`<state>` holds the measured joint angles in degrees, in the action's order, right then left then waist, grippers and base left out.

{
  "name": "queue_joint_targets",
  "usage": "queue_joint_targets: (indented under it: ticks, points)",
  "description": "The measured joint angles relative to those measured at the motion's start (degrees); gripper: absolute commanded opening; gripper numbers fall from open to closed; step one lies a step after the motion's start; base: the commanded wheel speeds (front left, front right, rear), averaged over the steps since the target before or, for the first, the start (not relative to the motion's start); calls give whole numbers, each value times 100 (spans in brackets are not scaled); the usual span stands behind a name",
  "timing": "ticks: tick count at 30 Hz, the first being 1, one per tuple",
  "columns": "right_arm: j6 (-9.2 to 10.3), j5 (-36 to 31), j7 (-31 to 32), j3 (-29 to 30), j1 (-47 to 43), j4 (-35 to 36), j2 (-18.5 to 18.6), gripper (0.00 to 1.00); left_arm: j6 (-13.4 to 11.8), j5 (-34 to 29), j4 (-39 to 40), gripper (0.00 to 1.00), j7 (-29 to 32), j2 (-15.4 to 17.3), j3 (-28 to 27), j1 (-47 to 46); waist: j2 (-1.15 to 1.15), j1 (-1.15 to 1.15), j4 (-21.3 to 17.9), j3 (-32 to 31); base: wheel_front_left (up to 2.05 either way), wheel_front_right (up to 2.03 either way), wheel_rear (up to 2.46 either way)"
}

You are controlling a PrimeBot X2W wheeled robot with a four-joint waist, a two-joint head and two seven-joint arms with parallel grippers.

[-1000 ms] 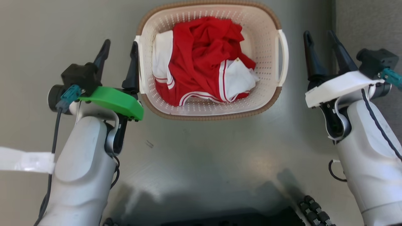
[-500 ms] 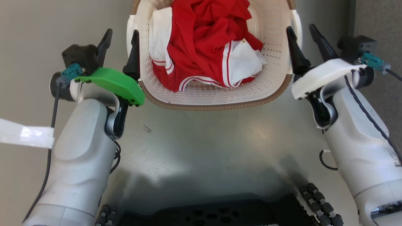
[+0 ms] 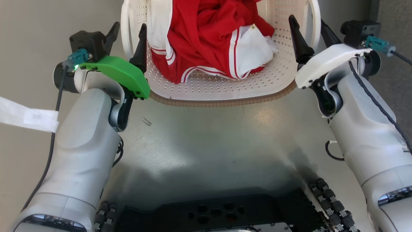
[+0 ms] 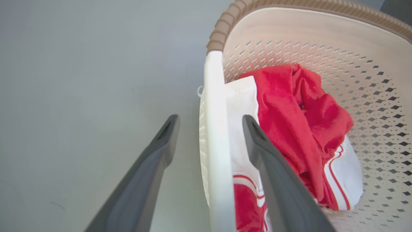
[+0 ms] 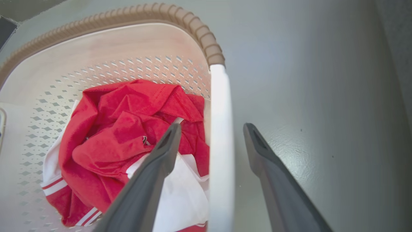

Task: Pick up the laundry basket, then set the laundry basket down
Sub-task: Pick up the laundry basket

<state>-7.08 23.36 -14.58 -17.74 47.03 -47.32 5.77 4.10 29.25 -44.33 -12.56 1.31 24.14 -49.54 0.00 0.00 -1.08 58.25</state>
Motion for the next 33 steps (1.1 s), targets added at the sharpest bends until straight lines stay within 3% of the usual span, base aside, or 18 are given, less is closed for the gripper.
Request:
queue_joint_targets:
  ticks: [8,11,17,18,19,20,21,22,23,33]
  points:
    - [-4,152,-1,-223,221,-411,-32,100,49,208,-399,100,53,-3,236,-183,0,0,-5,114,0,0,0]
    - [-4,194,-1,-293,277,-527,-41,88,51,285,-508,100,81,-2,318,-276,0,0,-11,126,0,0,0]
    - [-4,269,-1,-415,364,-661,-52,85,93,449,-633,100,89,-2,411,-366,0,0,-19,144,0,0,0]
    - [-4,302,-1,-436,383,-683,-53,77,93,476,-669,100,89,-2,427,-372,0,0,-20,146,0,0,0]
    - [-4,325,-1,-454,412,-699,-54,49,93,488,-700,84,89,-2,448,-378,0,0,-21,149,0,0,0]
    - [-4,352,-1,-466,438,-704,-55,39,94,508,-722,48,89,-2,475,-388,0,0,-22,150,0,0,0]
    - [-3,353,-1,-476,458,-716,-57,22,94,542,-733,44,89,-2,505,-400,0,0,-23,151,0,0,0]
    - [-3,363,-1,-481,472,-736,-51,0,97,560,-750,22,88,-2,531,-416,0,0,-25,152,0,0,0]
    - [1,392,-1,-487,492,-744,-54,0,101,586,-773,0,89,-3,555,-431,0,0,-26,152,0,0,0]
    - [4,491,-1,-557,553,-858,-147,0,86,813,-989,0,31,-48,669,-546,0,0,-33,83,0,0,0]
